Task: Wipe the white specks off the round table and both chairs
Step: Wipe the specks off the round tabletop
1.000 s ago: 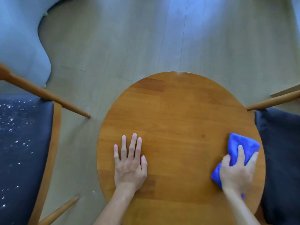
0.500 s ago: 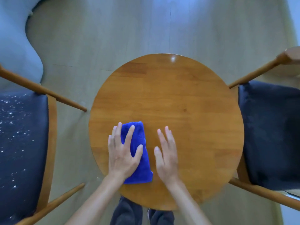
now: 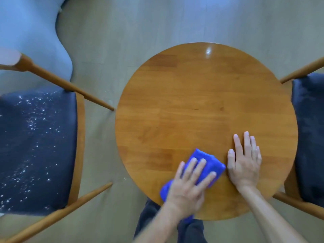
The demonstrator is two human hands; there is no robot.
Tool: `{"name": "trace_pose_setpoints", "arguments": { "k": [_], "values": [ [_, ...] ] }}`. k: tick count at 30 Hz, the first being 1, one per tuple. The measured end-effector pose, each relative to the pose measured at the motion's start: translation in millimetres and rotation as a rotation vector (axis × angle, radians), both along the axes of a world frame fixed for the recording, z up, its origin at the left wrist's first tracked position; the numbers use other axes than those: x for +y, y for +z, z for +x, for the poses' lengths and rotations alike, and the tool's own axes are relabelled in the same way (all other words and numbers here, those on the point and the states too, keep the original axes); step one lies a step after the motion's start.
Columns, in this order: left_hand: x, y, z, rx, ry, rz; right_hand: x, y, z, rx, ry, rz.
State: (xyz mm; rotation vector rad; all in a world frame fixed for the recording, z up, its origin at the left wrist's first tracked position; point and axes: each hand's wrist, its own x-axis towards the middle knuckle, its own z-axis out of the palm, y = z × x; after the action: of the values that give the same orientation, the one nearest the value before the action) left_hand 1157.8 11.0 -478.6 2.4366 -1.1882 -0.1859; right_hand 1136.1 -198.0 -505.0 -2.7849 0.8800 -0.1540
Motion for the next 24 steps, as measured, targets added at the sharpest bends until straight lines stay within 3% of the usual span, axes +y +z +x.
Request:
{"name": "trace_pose_setpoints", "arguments": {
  "k": [2, 5, 7, 10, 14, 18, 21, 24],
  "values": [
    [48, -3, 53, -0.045, 0.068, 0.002, 2, 2, 0, -0.005, -0.001, 0.011],
    [118, -4, 144, -0.066, 0.347, 0.023, 3, 2, 1, -0.004, -0.013, 0.005],
    [134, -2, 165, -0.038, 0.429, 0.044, 4, 2, 1, -0.004, -0.013, -0.004],
    [118, -7, 127, -0.074, 0.447, 0.054, 2, 1, 1, 0.005, -0.033, 0.005],
    [68, -6, -3, -0.043, 0.322, 0.032, 1, 4, 2, -0.020, -0.027, 0.074],
    [-25, -1, -104, 0.092, 0.206, 0.063, -12, 18, 0, -0.146, -0.042, 0.406],
    [-108, 9, -114, 0.215, 0.327, 0.089, -25, 46, -17, -0.316, -0.174, 0.649],
    [-169, 18, -94, 0.335, 0.454, -0.014, -32, 68, -53, -0.409, -0.343, 0.563]
  ]
}}
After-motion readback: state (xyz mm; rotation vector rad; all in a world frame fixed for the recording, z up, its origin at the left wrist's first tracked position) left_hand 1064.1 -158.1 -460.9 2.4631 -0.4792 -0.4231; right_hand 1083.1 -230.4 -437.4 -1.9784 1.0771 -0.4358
